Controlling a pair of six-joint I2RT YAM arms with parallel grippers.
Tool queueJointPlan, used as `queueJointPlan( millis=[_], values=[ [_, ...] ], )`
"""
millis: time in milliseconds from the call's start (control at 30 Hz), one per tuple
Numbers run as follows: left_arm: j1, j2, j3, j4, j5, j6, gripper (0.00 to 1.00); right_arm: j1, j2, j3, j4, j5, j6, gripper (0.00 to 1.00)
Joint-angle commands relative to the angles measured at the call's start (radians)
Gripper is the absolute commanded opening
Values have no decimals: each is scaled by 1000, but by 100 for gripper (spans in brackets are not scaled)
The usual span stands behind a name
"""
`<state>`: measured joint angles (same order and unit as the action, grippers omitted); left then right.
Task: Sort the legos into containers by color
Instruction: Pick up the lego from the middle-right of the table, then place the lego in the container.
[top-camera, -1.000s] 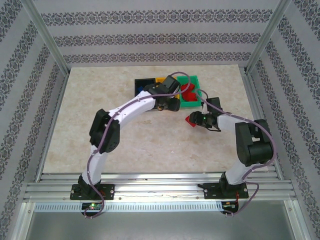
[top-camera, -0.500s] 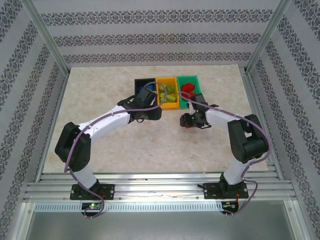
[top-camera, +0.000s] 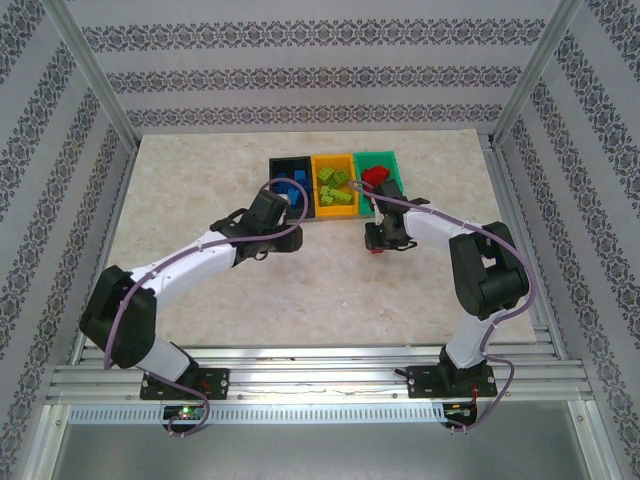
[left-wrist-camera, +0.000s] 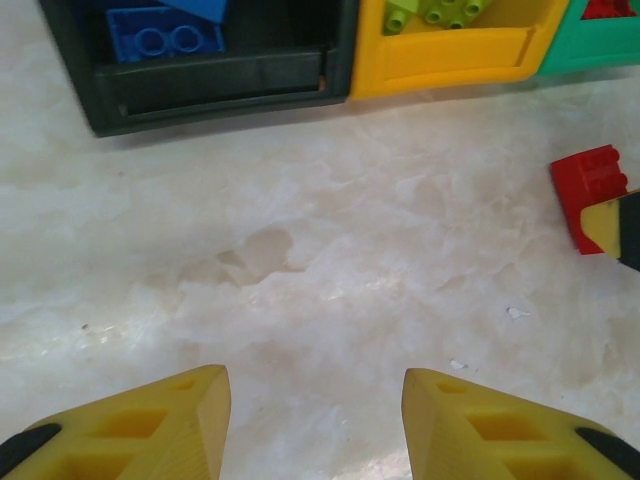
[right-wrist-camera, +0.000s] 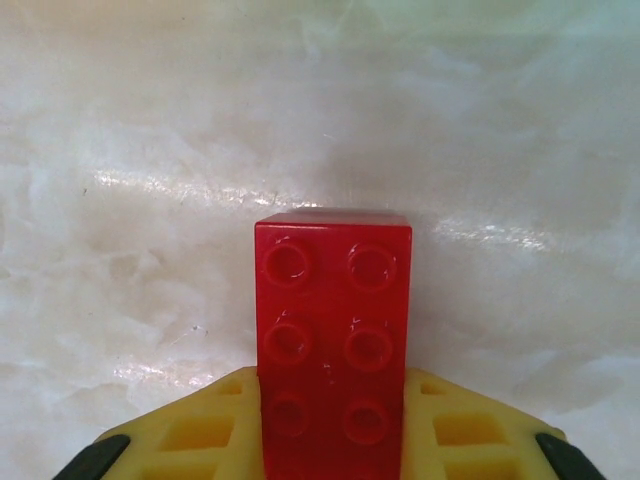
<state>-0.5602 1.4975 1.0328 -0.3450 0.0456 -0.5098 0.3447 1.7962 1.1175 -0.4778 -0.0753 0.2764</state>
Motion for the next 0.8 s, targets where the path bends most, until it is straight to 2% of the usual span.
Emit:
queueJointPlan(
  millis=[0,200,467,567,667,767],
  values=[
    [26,-67,-51,39,-24,-21,49,-1,-53,38,-35,-20,-10,23],
    [49,-147,-121,31,-36,-22,48,-79,-107,164,-44,-85,-13,24],
    [78,-228,-181,27,-44,-32,49,-158,29,444,-49,-104,-4,27],
    [90,-262,-201,17,-46,-37,48,-168,107,549,-59,-103,3,32],
    [104,-300,-226,9,-50,-41,52,-173,189,658,-109,-113,-3,42],
    [128,-341,-254,3,-52,-45,52,-172,200,674,-119,-110,-8,45]
  ],
)
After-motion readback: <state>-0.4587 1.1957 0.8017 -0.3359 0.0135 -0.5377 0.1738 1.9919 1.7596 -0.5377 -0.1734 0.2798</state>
